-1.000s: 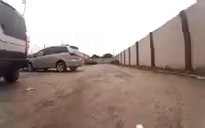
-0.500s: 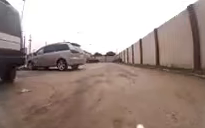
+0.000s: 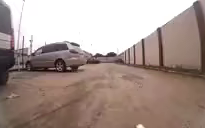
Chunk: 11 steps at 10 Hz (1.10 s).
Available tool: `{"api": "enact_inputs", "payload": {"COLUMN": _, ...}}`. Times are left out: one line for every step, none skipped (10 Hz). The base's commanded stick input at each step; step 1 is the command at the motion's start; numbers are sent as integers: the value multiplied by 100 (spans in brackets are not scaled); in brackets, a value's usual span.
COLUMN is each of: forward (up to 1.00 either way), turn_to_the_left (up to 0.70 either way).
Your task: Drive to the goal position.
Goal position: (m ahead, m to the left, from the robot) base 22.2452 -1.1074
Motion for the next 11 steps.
{"api": "enact_inputs", "payload": {"forward": 70, "turn_to_the_left": 0}}
{"api": "enact_inputs", "payload": {"forward": 70, "turn_to_the_left": 0}}
{"api": "enact_inputs", "payload": {"forward": 70, "turn_to_the_left": 0}}
{"api": "enact_inputs", "payload": {"forward": 70, "turn_to_the_left": 0}}
{"api": "enact_inputs", "payload": {"forward": 70, "turn_to_the_left": 0}}
{"api": "enact_inputs", "payload": {"forward": 70, "turn_to_the_left": 0}}
{"api": "enact_inputs", "payload": {"forward": 70, "turn_to_the_left": 0}}
{"api": "enact_inputs", "payload": {"forward": 70, "turn_to_the_left": 0}}
{"api": "enact_inputs", "payload": {"forward": 70, "turn_to_the_left": 0}}
{"api": "enact_inputs", "payload": {"forward": 70, "turn_to_the_left": 0}}
{"api": "enact_inputs", "payload": {"forward": 70, "turn_to_the_left": 0}}
